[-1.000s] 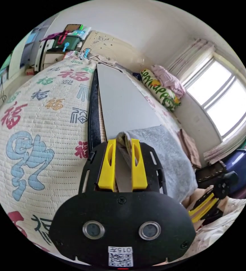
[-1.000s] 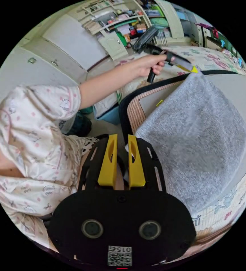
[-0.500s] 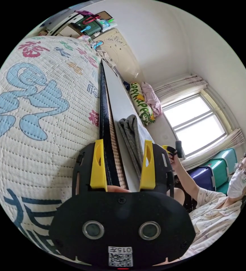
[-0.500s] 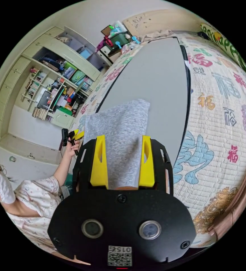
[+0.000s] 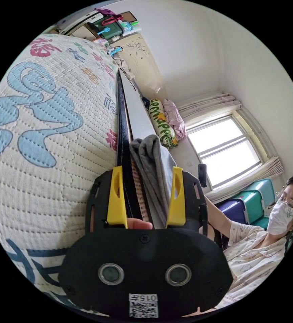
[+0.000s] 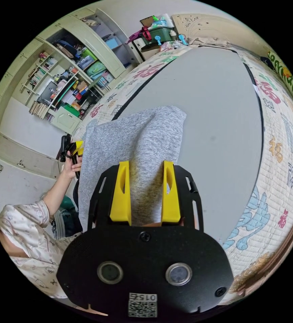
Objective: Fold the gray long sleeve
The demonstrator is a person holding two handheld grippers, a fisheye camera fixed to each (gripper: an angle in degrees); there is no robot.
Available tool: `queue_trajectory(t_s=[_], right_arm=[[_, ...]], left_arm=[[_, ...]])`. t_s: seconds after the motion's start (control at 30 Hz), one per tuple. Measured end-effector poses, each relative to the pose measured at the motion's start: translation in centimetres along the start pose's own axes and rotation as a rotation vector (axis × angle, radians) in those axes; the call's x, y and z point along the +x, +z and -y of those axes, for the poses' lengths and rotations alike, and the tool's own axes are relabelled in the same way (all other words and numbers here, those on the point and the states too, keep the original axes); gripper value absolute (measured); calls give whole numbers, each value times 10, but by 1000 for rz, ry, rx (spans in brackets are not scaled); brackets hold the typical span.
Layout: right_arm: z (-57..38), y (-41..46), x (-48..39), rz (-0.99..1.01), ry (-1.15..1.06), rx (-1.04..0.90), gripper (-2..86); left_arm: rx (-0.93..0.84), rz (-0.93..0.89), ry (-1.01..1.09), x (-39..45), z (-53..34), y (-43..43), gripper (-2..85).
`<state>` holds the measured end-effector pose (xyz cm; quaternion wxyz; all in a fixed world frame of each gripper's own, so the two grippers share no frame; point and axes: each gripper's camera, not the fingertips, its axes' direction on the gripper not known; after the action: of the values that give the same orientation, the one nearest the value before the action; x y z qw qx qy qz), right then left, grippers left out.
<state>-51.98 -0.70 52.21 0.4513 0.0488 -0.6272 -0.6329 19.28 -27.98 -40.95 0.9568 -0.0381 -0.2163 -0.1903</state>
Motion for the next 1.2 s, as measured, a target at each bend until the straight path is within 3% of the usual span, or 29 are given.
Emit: queue_trajectory(t_s=[0.3, 0.57, 0.9, 1.2], right_arm=[[56, 29, -80, 12, -114, -46, 139], [97, 0, -45, 247, 176, 133, 168], [174, 63, -127, 305, 124, -69, 177], [191, 89, -239, 132, 87, -58, 117]], left_arm=[[53, -5, -92, -20, 14, -20, 121], [72, 23, -90, -33, 16, -22, 104], [83, 6, -96, -78, 0, -15, 99], [83, 5, -98, -137, -34, 1, 95]])
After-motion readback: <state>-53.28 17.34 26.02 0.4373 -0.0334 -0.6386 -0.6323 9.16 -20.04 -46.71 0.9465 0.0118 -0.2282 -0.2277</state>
